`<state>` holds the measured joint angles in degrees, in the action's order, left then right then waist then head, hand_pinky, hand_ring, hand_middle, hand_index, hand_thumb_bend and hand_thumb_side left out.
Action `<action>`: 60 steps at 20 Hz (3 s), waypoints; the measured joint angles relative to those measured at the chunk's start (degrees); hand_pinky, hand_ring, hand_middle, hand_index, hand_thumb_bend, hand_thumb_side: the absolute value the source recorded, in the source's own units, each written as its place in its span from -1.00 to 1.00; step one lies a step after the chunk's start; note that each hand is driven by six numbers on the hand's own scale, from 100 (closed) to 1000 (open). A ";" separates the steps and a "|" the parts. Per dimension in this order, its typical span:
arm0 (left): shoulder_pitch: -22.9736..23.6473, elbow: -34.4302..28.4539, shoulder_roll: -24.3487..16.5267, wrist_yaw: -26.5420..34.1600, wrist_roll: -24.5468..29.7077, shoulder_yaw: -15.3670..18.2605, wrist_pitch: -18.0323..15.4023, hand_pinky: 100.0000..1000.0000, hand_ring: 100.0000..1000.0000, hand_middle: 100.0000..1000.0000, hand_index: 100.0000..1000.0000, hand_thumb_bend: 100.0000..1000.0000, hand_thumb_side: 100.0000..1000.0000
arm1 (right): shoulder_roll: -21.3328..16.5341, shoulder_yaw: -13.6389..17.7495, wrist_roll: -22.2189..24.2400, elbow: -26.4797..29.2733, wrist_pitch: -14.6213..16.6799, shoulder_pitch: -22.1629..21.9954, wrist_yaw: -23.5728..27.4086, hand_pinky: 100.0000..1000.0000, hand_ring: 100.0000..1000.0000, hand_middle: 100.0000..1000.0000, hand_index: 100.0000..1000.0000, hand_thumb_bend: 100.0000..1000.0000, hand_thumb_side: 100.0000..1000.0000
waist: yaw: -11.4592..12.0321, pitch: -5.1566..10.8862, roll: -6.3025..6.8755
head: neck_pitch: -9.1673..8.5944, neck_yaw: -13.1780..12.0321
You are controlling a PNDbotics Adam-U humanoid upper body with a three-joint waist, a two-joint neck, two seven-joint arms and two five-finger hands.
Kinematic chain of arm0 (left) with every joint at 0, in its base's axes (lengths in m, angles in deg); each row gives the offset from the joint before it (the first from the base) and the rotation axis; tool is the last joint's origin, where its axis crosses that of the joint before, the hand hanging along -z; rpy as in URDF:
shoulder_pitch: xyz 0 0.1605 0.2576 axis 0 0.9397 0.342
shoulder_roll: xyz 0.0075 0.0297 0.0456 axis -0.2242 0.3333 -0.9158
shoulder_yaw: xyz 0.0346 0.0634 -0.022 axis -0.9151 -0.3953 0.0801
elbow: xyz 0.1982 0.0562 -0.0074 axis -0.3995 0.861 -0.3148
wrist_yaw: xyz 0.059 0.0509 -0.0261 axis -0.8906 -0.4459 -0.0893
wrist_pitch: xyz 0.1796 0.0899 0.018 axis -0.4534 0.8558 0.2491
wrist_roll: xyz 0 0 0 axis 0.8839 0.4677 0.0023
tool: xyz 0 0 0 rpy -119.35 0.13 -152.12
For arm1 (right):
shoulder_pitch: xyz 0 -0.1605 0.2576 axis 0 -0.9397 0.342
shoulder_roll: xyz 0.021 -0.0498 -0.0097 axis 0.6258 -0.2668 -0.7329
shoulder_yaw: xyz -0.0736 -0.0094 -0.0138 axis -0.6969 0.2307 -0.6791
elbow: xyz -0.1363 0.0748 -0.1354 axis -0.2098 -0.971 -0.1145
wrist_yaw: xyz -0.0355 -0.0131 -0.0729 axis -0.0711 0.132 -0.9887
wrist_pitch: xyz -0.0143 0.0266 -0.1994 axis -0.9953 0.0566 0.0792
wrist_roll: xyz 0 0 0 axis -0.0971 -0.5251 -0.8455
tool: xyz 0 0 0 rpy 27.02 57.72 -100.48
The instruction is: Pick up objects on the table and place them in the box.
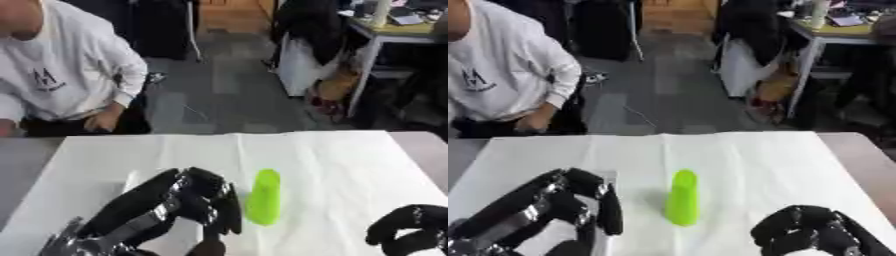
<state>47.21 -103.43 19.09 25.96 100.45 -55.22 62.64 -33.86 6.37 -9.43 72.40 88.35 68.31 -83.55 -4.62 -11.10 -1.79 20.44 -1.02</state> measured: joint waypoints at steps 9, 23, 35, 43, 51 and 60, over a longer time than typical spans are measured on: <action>-0.05 0.00 0.05 -0.16 -0.47 0.17 -0.19 -0.46 -0.29 -0.11 -0.47 -1.00 0.72 | -0.03 0.79 -0.87 0.00 -0.17 -0.03 0.92 -0.54 0.05 0.23 0.39 -1.00 0.74 | 1.25 0.48 -0.11 | -0.01 -0.48; 1.55 -0.03 0.06 -5.01 -22.51 5.87 7.58 -0.15 0.08 0.31 0.44 -0.79 0.70 | -19.34 -0.55 -20.28 0.10 -28.13 11.09 1.56 -0.16 0.31 0.50 0.61 -0.85 0.83 | 2.29 1.66 -1.81 | 2.07 5.69; 1.10 -0.07 0.89 -10.73 -39.83 6.86 17.50 -0.06 0.16 0.39 0.60 -0.76 0.72 | -20.65 -6.64 -25.64 -8.88 -38.15 19.13 -4.48 0.24 0.56 0.74 0.80 -0.61 0.83 | 3.99 1.24 -2.04 | 3.05 5.55; -0.06 -0.08 2.13 -12.49 -40.66 6.85 18.01 -0.05 0.16 0.40 0.62 -0.75 0.71 | -16.97 -9.12 -23.52 -18.93 -37.14 22.13 -8.09 0.40 0.67 0.79 0.85 -0.44 0.76 | 5.58 0.71 -2.33 | 2.92 4.56; -0.71 -0.08 3.10 -13.22 -40.63 6.84 18.04 -0.05 0.17 0.40 0.62 -0.74 0.70 | -14.04 -9.95 -25.54 -24.43 -36.58 23.57 -12.03 0.48 0.76 0.85 0.91 -0.22 0.64 | 6.81 0.12 -2.60 | 2.49 4.50; -1.25 -0.08 3.58 -13.88 -40.05 6.83 18.33 -0.05 0.17 0.41 0.61 -0.74 0.71 | -12.23 -11.19 -21.84 -27.02 -35.77 23.98 -15.03 0.54 0.79 0.87 0.92 -0.15 0.66 | 7.31 -0.02 -2.75 | 2.44 3.81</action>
<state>45.95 -103.51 22.67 12.08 60.40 -48.40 80.97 -46.10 -4.82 -31.27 45.38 52.58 92.29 -98.58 2.69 -11.13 -4.54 22.88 2.78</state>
